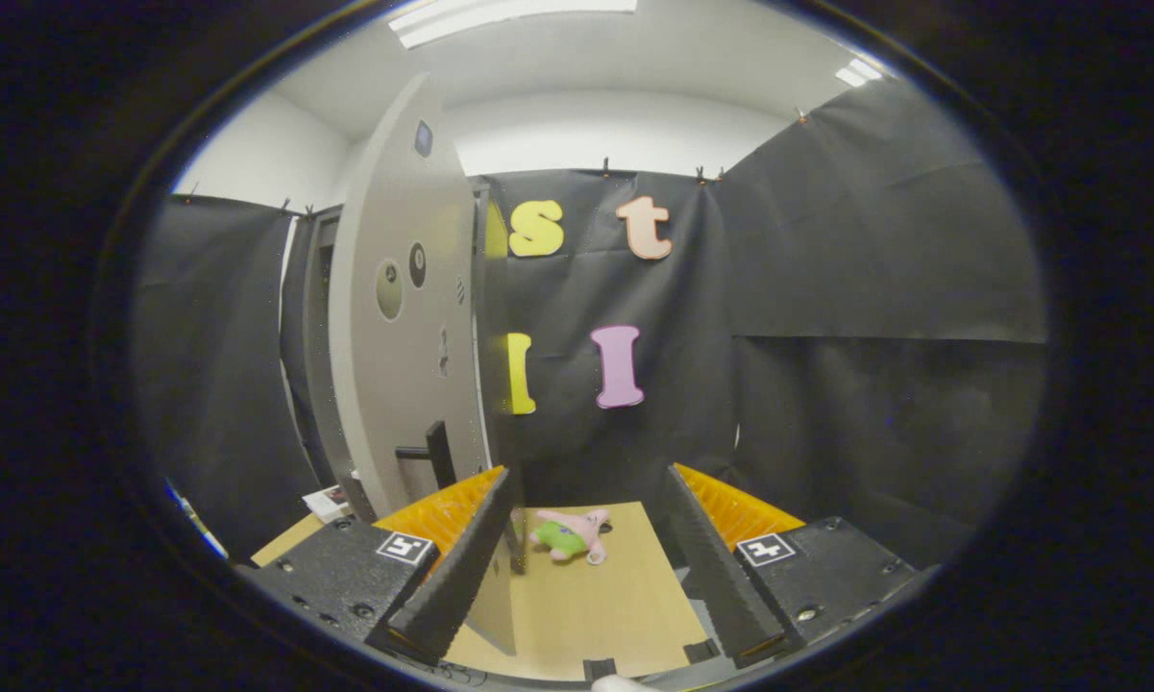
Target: Open the shoe cabinet door, grab the shoes and put them into the shoe cabinet, then close the shoe cabinet door.
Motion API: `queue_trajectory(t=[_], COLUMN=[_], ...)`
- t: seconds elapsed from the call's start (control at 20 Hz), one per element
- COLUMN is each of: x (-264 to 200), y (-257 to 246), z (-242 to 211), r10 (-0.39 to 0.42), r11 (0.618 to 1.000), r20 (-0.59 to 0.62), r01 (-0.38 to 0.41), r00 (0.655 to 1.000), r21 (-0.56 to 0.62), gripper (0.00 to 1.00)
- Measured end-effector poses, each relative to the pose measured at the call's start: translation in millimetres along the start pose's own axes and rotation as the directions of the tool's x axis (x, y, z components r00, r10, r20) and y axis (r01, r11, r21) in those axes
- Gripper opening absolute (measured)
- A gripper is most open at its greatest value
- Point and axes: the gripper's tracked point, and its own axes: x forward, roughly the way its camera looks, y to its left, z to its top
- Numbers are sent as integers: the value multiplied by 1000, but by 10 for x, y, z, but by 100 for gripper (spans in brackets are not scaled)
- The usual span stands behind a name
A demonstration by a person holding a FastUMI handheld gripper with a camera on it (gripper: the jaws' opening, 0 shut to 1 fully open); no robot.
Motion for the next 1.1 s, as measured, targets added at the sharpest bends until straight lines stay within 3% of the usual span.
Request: queue_trajectory(t=[0.25, 0.5, 1.1], x=[499, 601, 447], y=[270, 388, 580], z=[-172, -261, -210], r10=[133, 193, 104], r11=[991, 981, 994], r20=[-47, -68, -53], r01=[-133, -194, -106], r00=[990, 979, 993], r21=[-3, -16, -39], gripper=[100, 98, 97])
